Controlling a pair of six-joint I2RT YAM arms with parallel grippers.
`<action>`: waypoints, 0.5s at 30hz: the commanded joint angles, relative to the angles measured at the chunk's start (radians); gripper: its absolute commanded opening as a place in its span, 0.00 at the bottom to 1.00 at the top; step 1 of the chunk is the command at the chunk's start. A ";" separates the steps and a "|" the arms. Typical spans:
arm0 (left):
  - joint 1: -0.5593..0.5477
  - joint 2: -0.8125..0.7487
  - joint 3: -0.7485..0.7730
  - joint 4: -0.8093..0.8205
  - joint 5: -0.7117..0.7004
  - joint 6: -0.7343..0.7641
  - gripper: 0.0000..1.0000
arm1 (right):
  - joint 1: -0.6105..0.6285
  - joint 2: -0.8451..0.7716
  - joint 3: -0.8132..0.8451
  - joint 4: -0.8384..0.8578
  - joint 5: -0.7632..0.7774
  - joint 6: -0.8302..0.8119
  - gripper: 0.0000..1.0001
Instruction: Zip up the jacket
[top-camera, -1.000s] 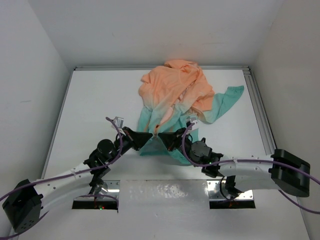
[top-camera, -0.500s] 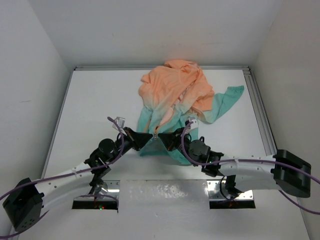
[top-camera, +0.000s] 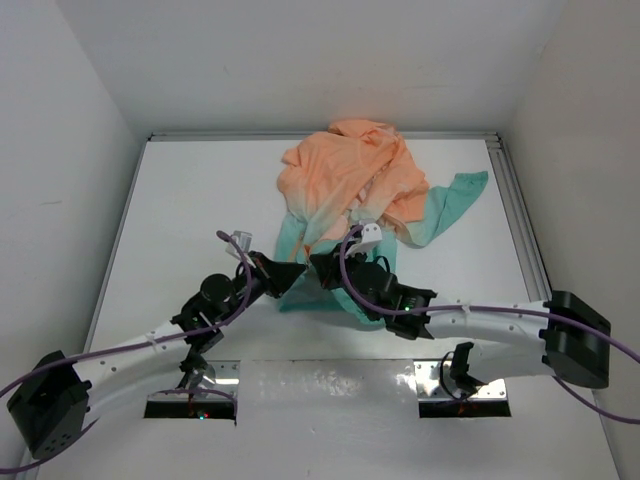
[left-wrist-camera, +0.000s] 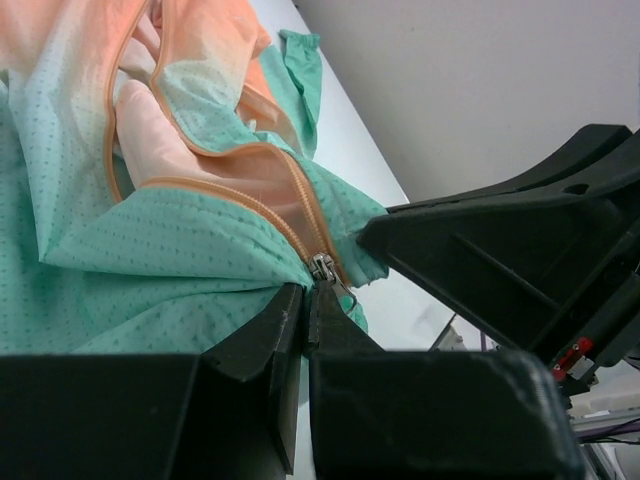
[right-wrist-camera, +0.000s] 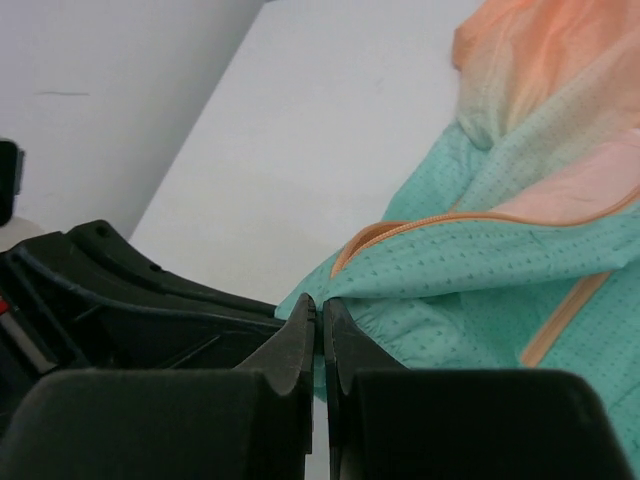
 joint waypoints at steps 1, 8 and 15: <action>-0.017 0.003 0.038 0.021 0.078 0.002 0.00 | -0.008 0.024 0.074 -0.049 0.094 -0.018 0.00; -0.020 -0.019 0.057 -0.009 0.124 -0.020 0.00 | -0.020 0.033 0.068 -0.058 0.108 -0.011 0.00; -0.030 -0.023 0.043 -0.027 0.151 -0.044 0.00 | -0.022 0.012 0.049 -0.086 0.108 0.008 0.00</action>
